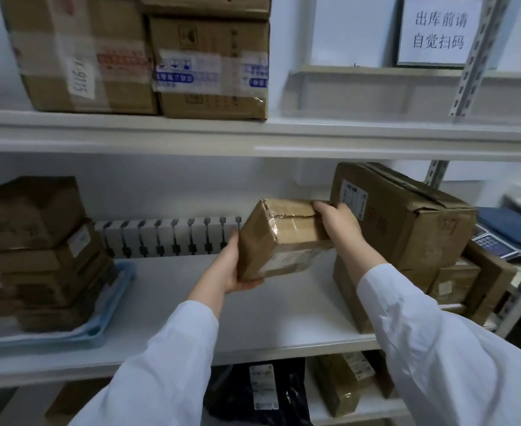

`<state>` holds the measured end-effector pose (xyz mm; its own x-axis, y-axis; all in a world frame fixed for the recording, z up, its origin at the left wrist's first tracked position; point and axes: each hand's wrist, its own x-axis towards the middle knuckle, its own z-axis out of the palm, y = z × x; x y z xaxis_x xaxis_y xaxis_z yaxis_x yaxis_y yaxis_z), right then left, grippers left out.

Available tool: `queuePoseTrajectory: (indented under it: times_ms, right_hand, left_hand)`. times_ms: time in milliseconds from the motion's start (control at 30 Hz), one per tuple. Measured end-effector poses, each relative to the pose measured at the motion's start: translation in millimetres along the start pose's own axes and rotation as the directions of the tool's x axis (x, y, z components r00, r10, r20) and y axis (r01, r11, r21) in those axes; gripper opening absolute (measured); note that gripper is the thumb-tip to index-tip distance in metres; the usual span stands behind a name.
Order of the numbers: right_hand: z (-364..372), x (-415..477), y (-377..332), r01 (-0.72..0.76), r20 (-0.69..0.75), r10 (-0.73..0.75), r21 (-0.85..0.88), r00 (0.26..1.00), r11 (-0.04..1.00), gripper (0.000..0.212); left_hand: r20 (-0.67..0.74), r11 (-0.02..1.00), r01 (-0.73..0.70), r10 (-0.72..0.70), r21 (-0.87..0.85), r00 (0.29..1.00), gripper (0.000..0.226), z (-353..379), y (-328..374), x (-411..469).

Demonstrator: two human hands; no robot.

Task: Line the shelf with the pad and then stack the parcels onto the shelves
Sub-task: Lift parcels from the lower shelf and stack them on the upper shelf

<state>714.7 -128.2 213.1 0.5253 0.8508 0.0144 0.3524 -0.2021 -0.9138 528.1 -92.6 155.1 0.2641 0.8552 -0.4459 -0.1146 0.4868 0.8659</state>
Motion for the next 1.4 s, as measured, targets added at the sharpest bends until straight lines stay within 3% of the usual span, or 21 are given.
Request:
queuePoseTrajectory:
  times_ms: [167,367,467,567,700,900,1000,1100,1400]
  right_hand:
    - [-14,-15,-31,0.029,-0.006,-0.03,-0.139,1.0,0.99,0.064]
    - [-32,-34,-64,0.107,-0.012,-0.112,-0.213,0.994,0.971,0.066]
    - [-42,-44,-84,0.161,-0.035,-0.176,-0.26,0.984,0.952,0.053]
    - [-51,-55,-103,0.197,-0.039,-0.215,-0.27,0.976,0.943,0.047]
    - [-56,-67,-126,0.247,-0.037,-0.248,-0.023,0.968,0.969,0.035]
    - [-60,-86,-157,0.327,-0.043,-0.326,0.23,0.944,0.917,0.033]
    - [-64,-96,-168,0.361,-0.062,-0.362,0.336,0.93,0.87,0.026]
    - [-72,-105,-181,0.397,-0.092,-0.394,0.399,0.914,0.827,0.025]
    - [-90,-115,-215,0.488,-0.186,-0.46,0.485,0.868,0.725,0.029]
  left_hand:
    - [0.185,0.946,-0.256,0.221,0.197,0.958,0.091,-14,18,-33]
    - [0.442,0.86,-0.439,0.299,0.26,0.846,0.126,-37,40,-62]
    - [0.496,0.821,-0.511,0.342,0.256,0.798,0.109,-44,45,-73]
    - [0.479,0.825,-0.531,0.394,0.192,0.785,0.095,-48,51,-82]
    - [0.44,0.802,-0.588,0.493,0.106,0.751,0.107,-56,63,-91]
    - [0.44,0.724,-0.689,0.607,0.037,0.662,0.104,-62,92,-113]
    - [0.367,0.641,-0.765,0.699,0.058,0.614,0.106,-60,108,-130]
    - [0.312,0.56,-0.827,0.778,0.053,0.546,0.093,-55,127,-153]
    - [0.201,0.329,-0.938,0.917,0.112,0.346,0.084,-42,176,-211]
